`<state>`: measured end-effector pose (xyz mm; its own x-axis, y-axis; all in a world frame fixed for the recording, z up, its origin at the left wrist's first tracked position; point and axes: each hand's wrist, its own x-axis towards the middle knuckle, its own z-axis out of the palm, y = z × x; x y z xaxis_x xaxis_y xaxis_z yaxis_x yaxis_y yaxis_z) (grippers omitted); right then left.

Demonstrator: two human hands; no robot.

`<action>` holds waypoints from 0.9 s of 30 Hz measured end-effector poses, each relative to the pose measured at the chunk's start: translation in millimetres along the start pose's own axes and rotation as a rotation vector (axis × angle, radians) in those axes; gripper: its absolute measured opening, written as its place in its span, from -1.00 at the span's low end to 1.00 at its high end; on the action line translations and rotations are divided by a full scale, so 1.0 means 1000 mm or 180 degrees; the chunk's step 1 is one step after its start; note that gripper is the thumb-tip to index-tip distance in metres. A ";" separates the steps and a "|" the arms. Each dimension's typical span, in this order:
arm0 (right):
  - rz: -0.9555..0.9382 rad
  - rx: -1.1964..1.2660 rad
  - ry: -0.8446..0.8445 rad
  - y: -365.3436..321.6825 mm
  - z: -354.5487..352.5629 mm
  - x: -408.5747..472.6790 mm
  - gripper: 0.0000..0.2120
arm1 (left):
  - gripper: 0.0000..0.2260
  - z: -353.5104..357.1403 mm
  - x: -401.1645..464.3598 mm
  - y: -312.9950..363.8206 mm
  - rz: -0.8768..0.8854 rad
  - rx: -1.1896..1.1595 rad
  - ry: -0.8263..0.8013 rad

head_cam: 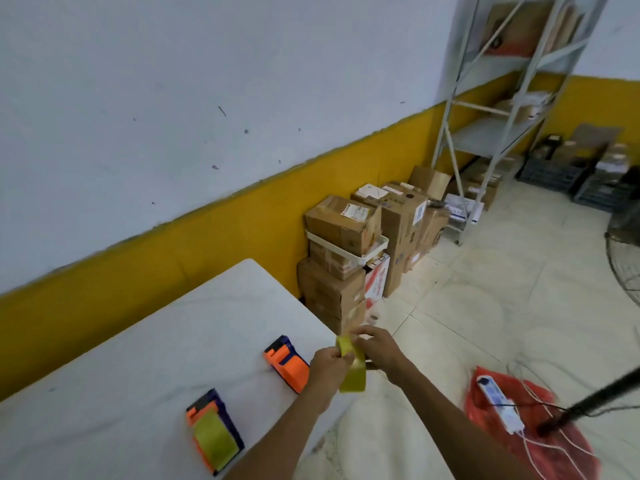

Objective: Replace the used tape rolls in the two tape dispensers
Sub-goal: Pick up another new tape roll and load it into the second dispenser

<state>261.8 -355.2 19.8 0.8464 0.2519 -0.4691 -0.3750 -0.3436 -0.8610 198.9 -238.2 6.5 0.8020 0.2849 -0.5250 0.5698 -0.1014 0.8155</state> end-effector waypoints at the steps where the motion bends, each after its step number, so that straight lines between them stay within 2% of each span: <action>1: -0.0077 -0.0082 -0.0032 -0.001 -0.001 0.001 -0.85 | -0.74 -0.003 -0.002 0.006 -0.0046 0.0020 0.0033; 6: -0.0160 -0.0128 0.0082 -0.006 -0.004 0.010 -0.83 | -0.81 0.001 0.002 0.013 -0.0020 0.0002 -0.0019; 11: -0.0166 -0.0034 -0.0649 -0.015 -0.027 0.046 -0.81 | -0.82 0.022 0.014 0.032 -0.0292 -0.0277 0.0498; 15: 0.0131 0.0234 -0.1059 -0.021 -0.031 0.069 -0.82 | -0.85 0.033 0.026 0.030 -0.0351 -0.0344 0.0741; 17: 0.0214 0.0199 -0.1297 -0.022 -0.029 0.078 -0.82 | -0.76 0.032 0.025 0.027 -0.0283 -0.0230 0.0866; 19: 0.0242 0.0218 -0.1473 -0.023 -0.023 0.087 -0.81 | -0.75 0.024 0.021 0.026 -0.0164 -0.0118 0.1157; 22: 0.0332 0.0278 -0.1614 -0.027 -0.008 0.095 -0.80 | -0.89 -0.006 0.012 0.024 -0.0188 -0.0261 0.1920; 24: 0.0357 0.0252 -0.1697 -0.030 0.003 0.098 -0.82 | -0.86 -0.029 0.008 0.013 -0.0309 -0.0203 0.2334; 27: 0.0431 0.0279 -0.1820 -0.028 0.021 0.103 -0.87 | -0.80 -0.051 0.004 -0.012 -0.0693 -0.0120 0.2441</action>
<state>351.3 -300.8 -8.3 0.4599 0.6669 -0.5863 -0.5157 -0.3369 -0.7877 186.7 -187.3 6.9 0.3187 0.8724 -0.3707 0.6820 0.0605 0.7288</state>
